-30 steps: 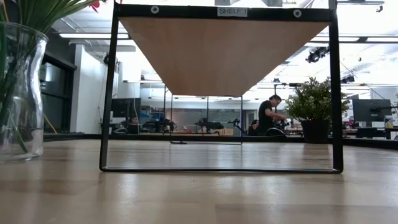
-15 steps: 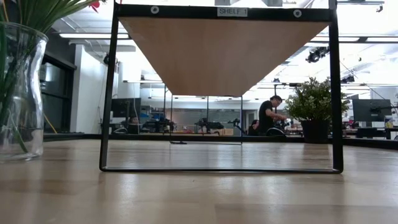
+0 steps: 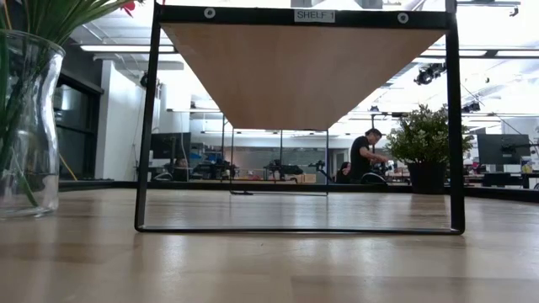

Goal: Pick and place flowers into a vace then onto a shelf
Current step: Put the left transparent vase with flowers on the shelf

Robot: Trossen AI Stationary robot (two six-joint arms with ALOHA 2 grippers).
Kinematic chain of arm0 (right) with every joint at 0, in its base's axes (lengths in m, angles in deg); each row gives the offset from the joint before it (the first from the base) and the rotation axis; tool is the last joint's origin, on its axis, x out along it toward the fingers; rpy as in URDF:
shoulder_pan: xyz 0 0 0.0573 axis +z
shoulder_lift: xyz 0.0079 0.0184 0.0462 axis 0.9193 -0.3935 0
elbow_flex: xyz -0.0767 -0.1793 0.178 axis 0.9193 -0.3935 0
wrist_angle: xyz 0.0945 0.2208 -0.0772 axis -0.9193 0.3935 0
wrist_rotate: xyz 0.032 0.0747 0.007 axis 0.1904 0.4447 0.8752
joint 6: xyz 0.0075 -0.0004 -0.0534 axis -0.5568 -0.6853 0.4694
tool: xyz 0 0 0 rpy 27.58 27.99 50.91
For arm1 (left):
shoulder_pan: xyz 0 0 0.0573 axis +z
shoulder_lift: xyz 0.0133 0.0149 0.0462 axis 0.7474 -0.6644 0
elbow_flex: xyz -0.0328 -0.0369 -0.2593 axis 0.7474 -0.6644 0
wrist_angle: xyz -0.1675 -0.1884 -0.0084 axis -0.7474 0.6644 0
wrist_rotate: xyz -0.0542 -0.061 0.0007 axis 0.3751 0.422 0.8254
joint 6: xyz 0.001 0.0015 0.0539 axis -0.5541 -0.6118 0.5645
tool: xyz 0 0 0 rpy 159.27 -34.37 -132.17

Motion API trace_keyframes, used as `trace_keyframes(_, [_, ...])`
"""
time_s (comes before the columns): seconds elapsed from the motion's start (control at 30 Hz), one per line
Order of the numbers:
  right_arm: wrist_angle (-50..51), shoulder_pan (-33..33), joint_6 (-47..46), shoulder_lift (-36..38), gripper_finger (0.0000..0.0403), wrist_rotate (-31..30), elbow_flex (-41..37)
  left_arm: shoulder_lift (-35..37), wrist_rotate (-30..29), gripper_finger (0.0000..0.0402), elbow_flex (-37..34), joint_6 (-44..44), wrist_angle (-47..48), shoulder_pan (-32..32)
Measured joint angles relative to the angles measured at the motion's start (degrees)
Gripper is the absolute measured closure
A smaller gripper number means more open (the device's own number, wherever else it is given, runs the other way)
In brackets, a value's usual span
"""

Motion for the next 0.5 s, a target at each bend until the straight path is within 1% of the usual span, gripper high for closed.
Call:
trace_keyframes(0.17, [0.0,0.0,0.0,0.0,0.0284,0.0,0.0,0.7,-4.4,0.0057,0.36,0.33,0.01,0.95])
trace_keyframes(0.27, [0.0,0.0,0.0,0.0,0.0284,0.0,0.0,1.96,-4.91,0.0059,1.79,2.2,-0.04,0.83])
trace_keyframes(0.4, [0.02,0.0,0.18,0.0,0.0284,0.0,0.0,4.55,-6.44,0.0059,1.94,7.68,0.09,0.43])
trace_keyframes(0.5, [0.03,0.0,1.52,0.0,0.0284,0.0,0.0,5.18,-5.65,0.0057,1.59,10.04,-0.03,0.5])
